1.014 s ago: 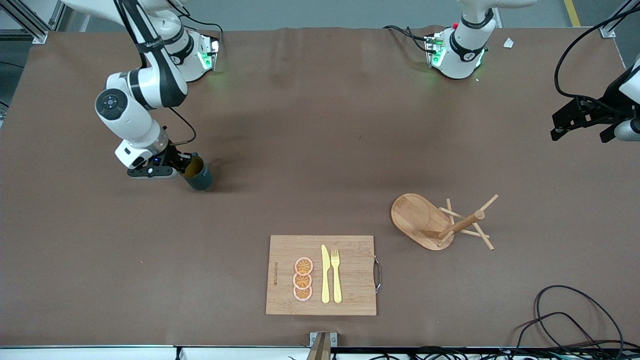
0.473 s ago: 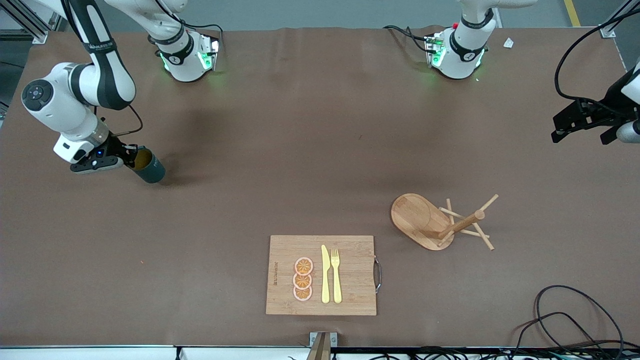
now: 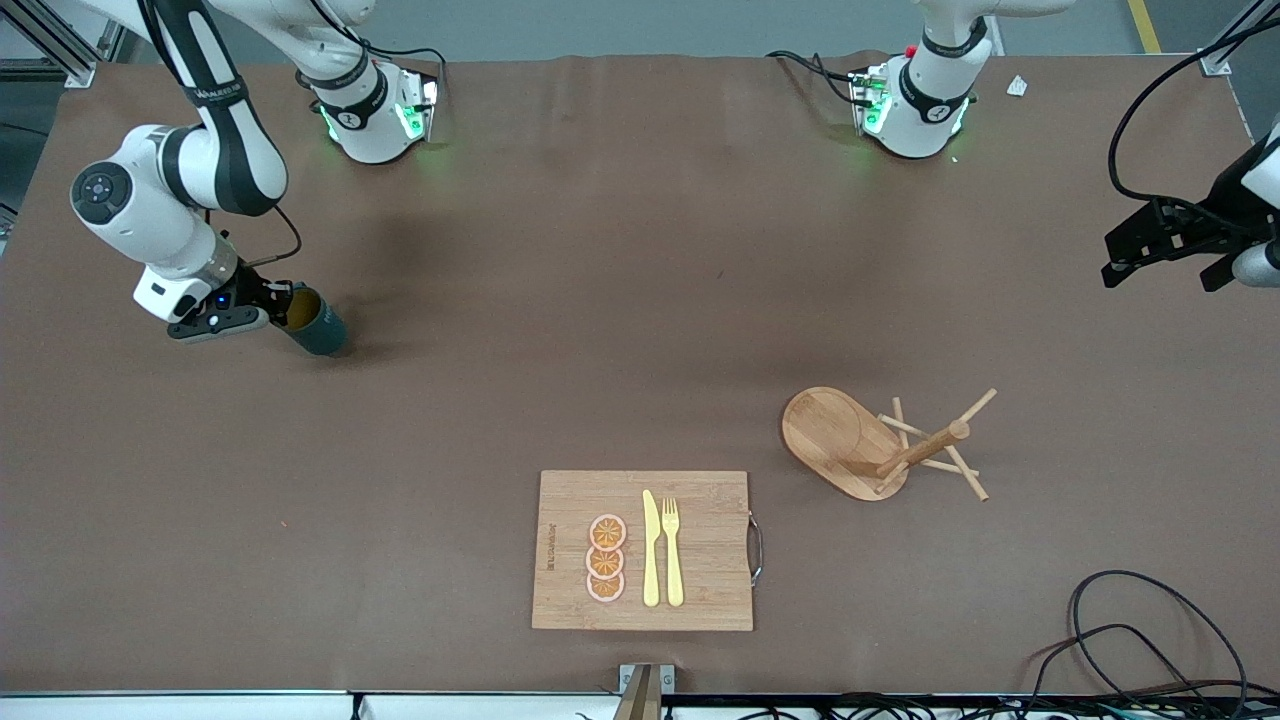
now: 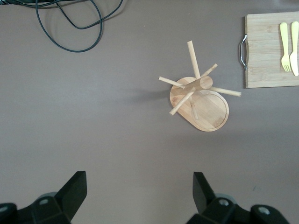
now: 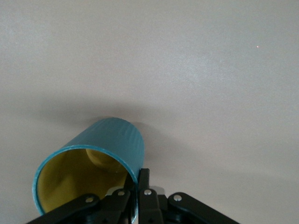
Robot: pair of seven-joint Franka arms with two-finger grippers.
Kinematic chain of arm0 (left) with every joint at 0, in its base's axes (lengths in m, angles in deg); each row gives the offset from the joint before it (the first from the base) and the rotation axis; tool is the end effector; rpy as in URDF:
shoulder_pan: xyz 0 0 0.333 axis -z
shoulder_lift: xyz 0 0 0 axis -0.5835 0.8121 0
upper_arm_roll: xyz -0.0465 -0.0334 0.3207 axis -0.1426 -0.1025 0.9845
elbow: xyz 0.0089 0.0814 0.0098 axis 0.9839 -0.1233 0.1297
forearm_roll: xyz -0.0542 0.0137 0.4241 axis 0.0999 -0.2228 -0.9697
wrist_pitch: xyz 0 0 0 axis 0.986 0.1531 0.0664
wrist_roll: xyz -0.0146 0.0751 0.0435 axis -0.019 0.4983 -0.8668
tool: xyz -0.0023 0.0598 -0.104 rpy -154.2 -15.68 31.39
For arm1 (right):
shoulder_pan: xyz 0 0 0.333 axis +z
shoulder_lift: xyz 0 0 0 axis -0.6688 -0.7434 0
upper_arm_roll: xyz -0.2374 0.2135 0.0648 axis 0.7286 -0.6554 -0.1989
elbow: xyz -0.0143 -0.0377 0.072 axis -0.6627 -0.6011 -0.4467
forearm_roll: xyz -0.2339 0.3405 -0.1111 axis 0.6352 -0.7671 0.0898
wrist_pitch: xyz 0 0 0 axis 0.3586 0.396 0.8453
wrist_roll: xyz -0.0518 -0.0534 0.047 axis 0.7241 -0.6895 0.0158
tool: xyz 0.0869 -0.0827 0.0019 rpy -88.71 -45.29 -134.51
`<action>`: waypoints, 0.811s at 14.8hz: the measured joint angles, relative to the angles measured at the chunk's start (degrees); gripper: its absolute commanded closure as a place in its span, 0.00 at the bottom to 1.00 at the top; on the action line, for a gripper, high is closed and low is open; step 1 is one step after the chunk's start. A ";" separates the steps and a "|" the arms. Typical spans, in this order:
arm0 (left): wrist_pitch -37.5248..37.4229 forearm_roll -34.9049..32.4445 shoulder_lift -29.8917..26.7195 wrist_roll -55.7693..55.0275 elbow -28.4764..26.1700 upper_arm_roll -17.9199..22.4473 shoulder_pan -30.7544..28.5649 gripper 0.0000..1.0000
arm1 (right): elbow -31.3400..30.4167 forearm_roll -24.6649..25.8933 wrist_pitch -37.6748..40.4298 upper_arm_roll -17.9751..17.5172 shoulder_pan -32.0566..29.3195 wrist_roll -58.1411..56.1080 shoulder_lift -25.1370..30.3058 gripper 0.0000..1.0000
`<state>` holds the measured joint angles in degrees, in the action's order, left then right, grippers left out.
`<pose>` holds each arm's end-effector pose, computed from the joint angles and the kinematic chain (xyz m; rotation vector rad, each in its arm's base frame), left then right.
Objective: Transfer cup from left to right arm and place
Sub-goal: 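Open the right gripper and lift it off the mug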
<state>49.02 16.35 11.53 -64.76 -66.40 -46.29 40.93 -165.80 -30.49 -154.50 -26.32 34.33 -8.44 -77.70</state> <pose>0.6027 -0.0415 0.6523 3.1323 -0.1092 0.1535 0.4622 -0.0684 0.2364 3.1098 0.3762 0.0003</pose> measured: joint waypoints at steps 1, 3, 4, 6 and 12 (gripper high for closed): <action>0.05 0.00 0.04 0.00 0.21 -0.07 0.03 0.00 | 0.00 0.00 0.00 -0.05 0.01 0.00 0.00 0.79; 0.05 0.00 0.04 0.00 0.61 -0.21 0.07 0.00 | -0.01 0.00 -0.01 -0.07 0.01 0.00 0.00 0.58; 0.05 0.00 0.04 0.00 0.74 -0.23 0.07 0.00 | 0.00 0.00 -0.03 -0.07 0.01 0.00 0.00 0.53; 0.05 0.00 0.07 0.00 0.79 -0.21 0.04 0.00 | 0.00 0.00 -0.04 -0.08 0.01 0.00 0.00 0.25; 0.04 0.00 0.14 0.00 0.81 -0.17 -0.09 0.00 | 2.44 -3.16 5.73 0.25 -0.36 -0.25 0.93 0.00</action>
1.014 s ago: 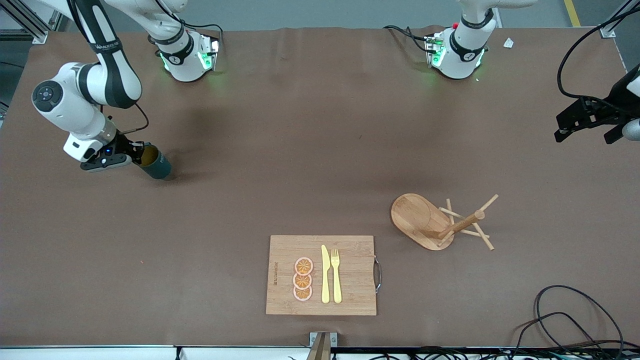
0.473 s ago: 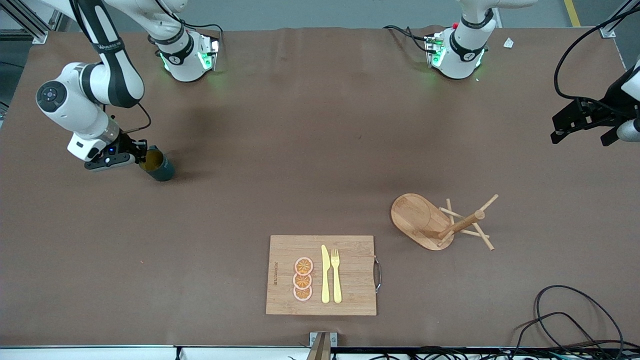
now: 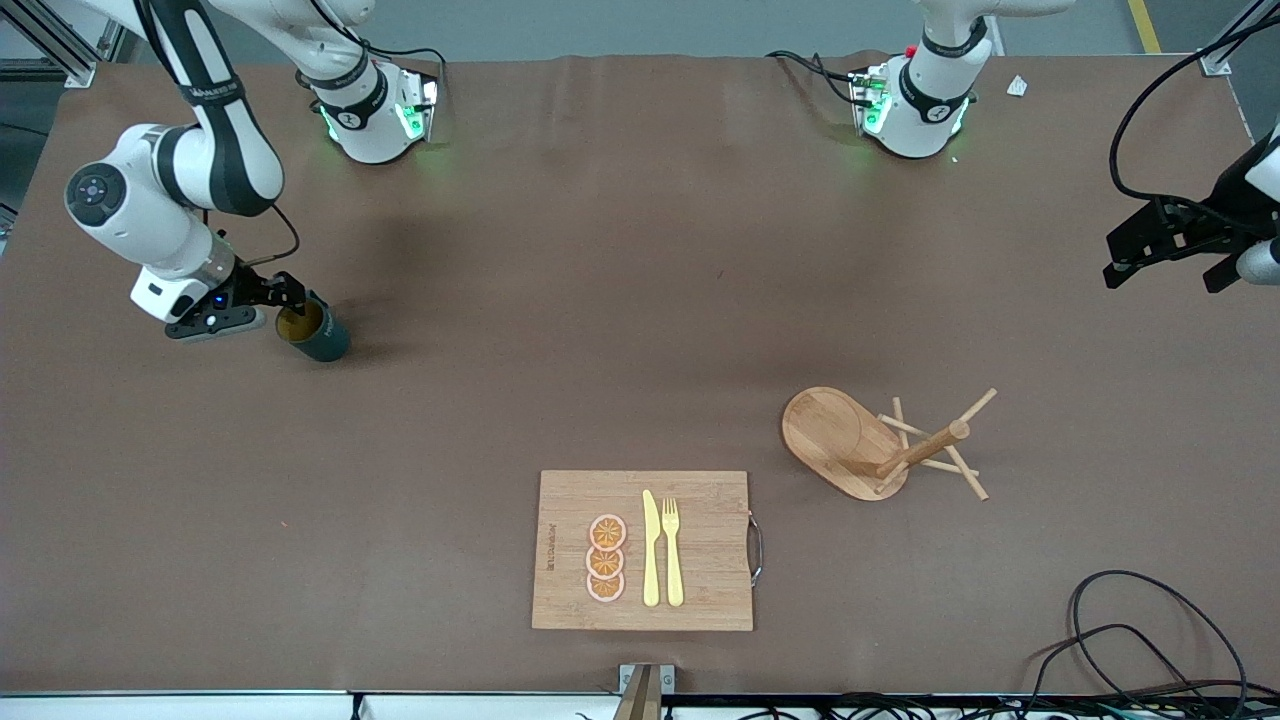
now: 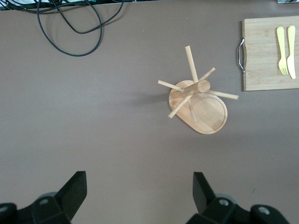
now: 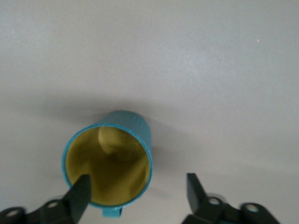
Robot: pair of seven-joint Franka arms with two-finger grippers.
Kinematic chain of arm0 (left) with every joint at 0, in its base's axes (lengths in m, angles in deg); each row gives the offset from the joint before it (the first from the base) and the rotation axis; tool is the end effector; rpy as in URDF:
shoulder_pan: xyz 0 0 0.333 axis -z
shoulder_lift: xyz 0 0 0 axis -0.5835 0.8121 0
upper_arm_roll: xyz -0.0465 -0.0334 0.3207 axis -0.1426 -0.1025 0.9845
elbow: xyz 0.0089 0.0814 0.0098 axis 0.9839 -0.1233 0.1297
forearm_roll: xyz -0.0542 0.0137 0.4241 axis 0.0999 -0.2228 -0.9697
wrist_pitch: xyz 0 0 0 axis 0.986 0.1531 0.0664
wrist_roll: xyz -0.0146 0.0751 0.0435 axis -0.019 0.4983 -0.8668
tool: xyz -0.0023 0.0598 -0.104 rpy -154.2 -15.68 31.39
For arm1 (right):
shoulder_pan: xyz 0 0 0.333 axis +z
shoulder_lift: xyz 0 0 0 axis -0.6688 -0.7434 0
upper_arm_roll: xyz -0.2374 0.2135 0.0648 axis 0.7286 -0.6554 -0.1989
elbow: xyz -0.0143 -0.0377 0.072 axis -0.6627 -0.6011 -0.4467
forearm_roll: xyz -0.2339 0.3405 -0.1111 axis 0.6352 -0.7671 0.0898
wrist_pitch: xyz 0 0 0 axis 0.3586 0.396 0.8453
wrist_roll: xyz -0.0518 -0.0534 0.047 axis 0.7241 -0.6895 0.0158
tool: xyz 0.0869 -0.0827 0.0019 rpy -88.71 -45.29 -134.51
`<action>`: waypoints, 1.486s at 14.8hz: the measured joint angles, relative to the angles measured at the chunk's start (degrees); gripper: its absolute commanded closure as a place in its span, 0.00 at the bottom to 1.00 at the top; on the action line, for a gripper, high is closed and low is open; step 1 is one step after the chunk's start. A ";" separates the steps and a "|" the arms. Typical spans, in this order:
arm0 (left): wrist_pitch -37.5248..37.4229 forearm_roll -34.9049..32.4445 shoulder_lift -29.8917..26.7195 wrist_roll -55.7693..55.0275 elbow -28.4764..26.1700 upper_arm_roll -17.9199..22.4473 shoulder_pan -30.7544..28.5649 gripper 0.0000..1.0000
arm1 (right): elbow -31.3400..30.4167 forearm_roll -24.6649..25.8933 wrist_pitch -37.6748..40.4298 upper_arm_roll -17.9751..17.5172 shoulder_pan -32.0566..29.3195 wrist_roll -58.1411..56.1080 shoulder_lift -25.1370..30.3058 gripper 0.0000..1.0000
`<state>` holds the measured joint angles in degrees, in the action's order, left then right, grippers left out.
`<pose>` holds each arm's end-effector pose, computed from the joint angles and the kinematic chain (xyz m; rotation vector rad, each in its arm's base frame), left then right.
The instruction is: Transfer cup from left to right arm and place
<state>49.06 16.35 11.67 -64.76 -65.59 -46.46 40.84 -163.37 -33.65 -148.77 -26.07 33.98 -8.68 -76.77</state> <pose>0.6035 -0.0424 0.6582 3.1307 -0.1113 0.1729 0.4684 -0.0741 0.2522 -3.0932 -0.2953 0.0481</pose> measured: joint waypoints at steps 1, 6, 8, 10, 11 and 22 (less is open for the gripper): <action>-0.01 0.00 0.00 0.00 0.00 -0.01 -0.05 0.00 | 1.68 -2.25 2.82 0.10 0.00 -0.20 1.04 0.00; -0.03 -0.05 0.03 0.00 0.03 -3.42 -2.97 0.00 | 11.68 -5.00 15.50 0.22 -0.02 4.77 8.20 0.00; -0.03 -0.38 0.03 0.00 0.03 -4.79 -4.13 0.00 | 20.89 -5.07 26.20 -0.11 0.41 11.48 8.87 0.00; -0.04 -0.44 0.06 0.00 0.03 -5.32 -4.75 0.00 | 30.32 -5.07 33.60 -0.64 1.88 16.02 8.79 0.00; -0.03 -0.44 0.08 0.00 0.03 -5.39 -4.79 0.00 | 33.68 -4.74 35.64 -0.83 2.85 17.55 8.73 0.00; -0.03 -0.45 0.11 0.00 0.04 -5.66 -4.79 0.00 | 49.32 -0.99 53.02 -1.01 4.97 22.39 7.72 0.00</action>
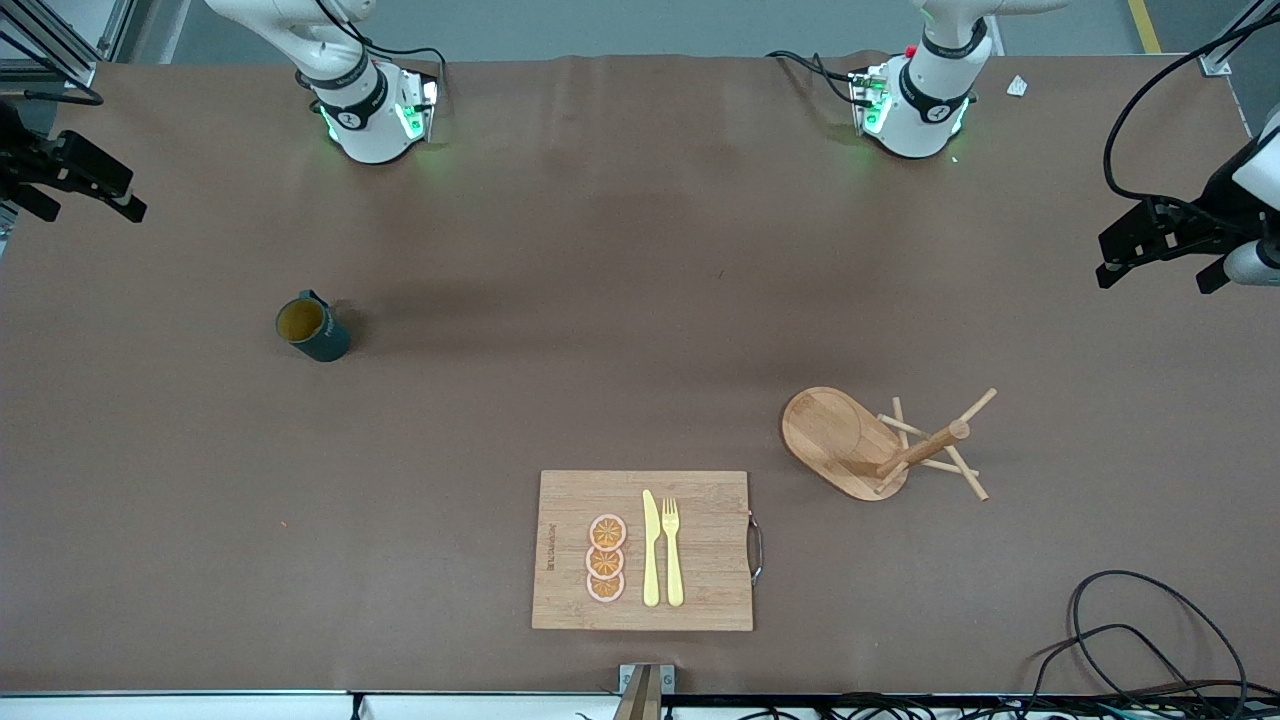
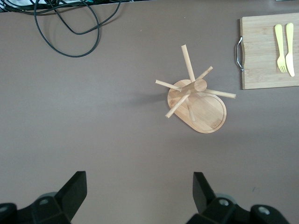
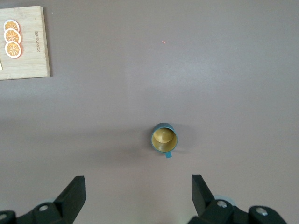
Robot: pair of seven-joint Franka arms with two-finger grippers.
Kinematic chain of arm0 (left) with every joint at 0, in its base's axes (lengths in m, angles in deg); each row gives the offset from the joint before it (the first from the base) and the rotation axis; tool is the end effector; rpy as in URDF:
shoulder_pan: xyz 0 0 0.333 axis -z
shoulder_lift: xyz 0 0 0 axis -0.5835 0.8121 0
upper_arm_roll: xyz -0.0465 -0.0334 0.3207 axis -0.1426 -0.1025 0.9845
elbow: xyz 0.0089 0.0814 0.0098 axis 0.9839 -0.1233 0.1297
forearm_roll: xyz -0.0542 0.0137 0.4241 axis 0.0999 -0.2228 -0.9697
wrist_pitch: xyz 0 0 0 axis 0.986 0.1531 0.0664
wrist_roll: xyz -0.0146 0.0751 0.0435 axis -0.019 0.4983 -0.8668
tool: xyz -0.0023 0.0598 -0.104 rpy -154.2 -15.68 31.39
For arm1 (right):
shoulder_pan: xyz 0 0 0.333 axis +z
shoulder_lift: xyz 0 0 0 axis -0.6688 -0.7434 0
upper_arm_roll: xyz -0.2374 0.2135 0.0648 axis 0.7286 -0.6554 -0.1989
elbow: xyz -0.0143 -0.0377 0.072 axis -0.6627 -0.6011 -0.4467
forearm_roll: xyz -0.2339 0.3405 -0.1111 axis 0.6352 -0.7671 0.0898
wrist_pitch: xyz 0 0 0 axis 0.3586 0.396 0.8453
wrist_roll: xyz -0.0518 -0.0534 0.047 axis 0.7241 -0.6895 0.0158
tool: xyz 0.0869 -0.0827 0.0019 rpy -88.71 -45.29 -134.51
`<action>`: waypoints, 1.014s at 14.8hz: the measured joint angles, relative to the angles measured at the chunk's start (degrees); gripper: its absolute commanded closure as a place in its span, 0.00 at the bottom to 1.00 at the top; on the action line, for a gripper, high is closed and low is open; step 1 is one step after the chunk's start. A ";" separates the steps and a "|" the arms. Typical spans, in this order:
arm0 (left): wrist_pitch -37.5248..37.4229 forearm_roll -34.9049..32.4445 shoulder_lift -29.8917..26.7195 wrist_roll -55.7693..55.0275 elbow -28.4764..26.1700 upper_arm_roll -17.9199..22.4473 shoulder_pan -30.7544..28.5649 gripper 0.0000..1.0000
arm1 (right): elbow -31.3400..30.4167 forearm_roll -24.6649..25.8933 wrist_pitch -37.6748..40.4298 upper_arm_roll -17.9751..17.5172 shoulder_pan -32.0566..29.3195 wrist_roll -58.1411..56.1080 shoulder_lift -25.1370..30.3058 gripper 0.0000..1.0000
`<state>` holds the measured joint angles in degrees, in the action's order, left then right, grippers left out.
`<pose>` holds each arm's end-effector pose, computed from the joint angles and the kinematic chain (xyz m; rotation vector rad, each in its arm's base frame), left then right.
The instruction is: Transfer cup from left to right arm and place
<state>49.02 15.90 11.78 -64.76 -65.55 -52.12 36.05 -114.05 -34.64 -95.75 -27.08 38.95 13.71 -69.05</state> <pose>0.6034 -0.0497 0.6573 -3.1339 0.1348 -0.1705 0.5319 -0.0215 0.6628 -3.0842 0.0965 -0.0501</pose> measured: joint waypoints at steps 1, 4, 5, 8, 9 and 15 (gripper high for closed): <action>0.00 0.00 0.00 0.00 0.00 0.00 0.00 0.00 | 0.04 0.00 0.00 0.00 0.00 0.03 -0.15 0.00; -0.01 0.00 0.00 -0.01 0.00 -0.07 0.01 0.00 | 0.21 0.37 0.01 -0.04 0.62 0.06 -0.46 0.00; -0.02 0.00 0.01 -0.03 0.00 -0.07 0.01 0.00 | 0.30 0.59 0.01 -0.05 0.94 0.13 -0.51 0.00; -0.02 0.00 0.02 -0.07 0.00 -0.07 -0.22 0.00 | 0.58 0.85 0.01 -0.05 1.48 0.19 -0.54 0.00; -0.02 0.00 0.03 -0.07 0.00 -0.07 -0.26 0.00 | 0.72 0.87 0.01 -0.06 1.69 0.20 -0.54 0.00; -0.50 0.00 0.04 -0.07 0.00 -0.07 -0.36 0.00 | 2.19 1.45 0.15 0.18 1.95 0.28 -0.56 0.00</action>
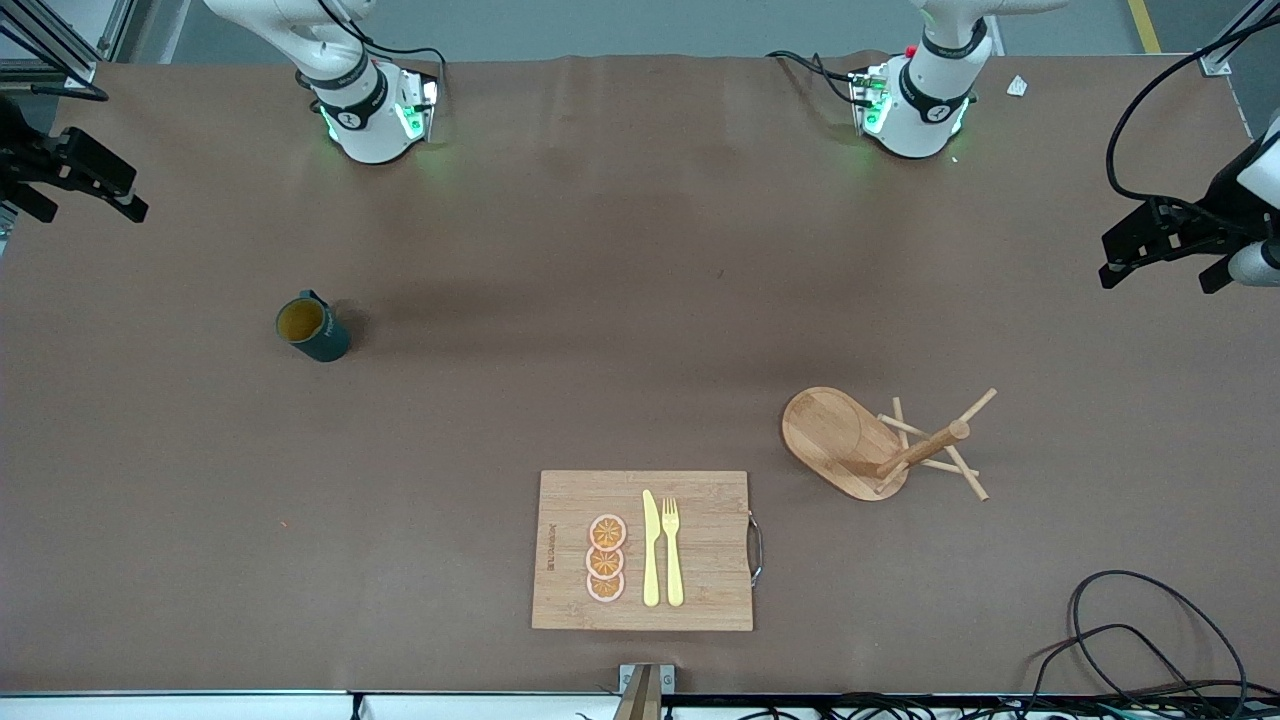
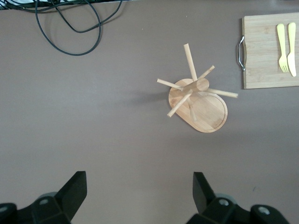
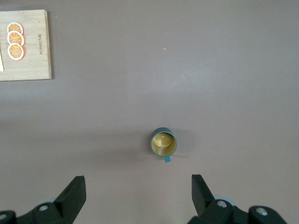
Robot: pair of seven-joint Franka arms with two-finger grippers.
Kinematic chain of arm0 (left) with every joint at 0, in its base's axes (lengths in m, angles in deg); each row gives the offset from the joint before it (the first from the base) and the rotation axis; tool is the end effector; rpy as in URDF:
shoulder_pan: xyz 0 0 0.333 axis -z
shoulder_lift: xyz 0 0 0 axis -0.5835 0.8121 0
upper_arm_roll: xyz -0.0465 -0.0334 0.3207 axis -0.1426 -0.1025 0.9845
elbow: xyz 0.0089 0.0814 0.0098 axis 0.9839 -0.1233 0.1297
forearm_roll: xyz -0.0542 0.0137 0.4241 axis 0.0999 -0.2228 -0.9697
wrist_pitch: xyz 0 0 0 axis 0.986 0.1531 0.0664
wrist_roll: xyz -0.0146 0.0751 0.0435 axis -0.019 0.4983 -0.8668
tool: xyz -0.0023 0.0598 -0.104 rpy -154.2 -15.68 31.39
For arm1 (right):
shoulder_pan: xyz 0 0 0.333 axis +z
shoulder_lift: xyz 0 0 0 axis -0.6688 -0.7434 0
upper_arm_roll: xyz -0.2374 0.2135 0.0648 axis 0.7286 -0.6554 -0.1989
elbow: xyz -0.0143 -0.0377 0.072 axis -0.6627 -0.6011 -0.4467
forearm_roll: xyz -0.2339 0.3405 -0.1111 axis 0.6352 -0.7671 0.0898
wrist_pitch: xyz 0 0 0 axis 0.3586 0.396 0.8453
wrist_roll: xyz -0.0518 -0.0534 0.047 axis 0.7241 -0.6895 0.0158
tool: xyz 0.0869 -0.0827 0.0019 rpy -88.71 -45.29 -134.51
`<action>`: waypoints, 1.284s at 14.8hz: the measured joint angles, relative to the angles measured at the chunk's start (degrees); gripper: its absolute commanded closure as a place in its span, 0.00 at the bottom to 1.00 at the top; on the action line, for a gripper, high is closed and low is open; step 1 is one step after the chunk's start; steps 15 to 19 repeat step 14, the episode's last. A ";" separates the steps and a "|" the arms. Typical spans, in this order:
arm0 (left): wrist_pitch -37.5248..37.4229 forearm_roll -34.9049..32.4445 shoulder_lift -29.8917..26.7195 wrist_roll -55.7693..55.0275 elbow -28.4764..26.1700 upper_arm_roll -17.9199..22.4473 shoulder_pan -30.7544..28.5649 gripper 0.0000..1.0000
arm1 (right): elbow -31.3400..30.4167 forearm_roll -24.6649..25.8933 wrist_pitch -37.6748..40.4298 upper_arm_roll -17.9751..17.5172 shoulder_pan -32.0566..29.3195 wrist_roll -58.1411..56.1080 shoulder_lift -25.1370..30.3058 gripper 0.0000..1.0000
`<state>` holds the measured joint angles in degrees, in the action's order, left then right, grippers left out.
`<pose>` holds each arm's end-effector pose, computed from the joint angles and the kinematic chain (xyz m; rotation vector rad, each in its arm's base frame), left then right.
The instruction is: Transfer cup from left to right arm and place
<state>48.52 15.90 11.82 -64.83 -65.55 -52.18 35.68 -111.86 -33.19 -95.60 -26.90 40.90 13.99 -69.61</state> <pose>0.6030 -0.0464 0.6560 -3.1346 0.1243 -0.1557 0.5352 -0.0084 0.6764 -3.1086 0.0582 -0.0890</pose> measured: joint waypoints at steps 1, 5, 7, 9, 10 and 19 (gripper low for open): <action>-0.16 0.00 0.00 0.00 0.00 0.00 0.00 0.00 | 0.11 0.29 0.02 0.03 0.12 0.00 -0.06 0.00; -0.34 0.00 0.03 -0.37 0.00 0.00 -0.02 0.00 | 0.97 1.85 0.03 5.09 5.97 0.52 -1.20 0.00; -0.38 0.00 0.03 -0.41 0.00 0.00 -0.03 0.00 | 1.41 1.87 0.03 6.63 6.67 0.53 -1.78 0.00; -0.43 0.00 0.03 -0.43 0.00 0.01 -0.04 0.00 | 1.71 1.87 0.03 7.30 6.61 0.52 -2.20 0.00; -0.44 0.00 0.04 -0.43 0.00 0.01 -0.04 0.00 | 1.82 1.87 0.03 7.41 6.54 0.52 -2.33 0.00; -0.51 0.00 0.15 -0.43 0.00 0.02 -0.10 0.00 | 2.11 1.87 0.04 6.09 4.90 0.52 -2.47 0.00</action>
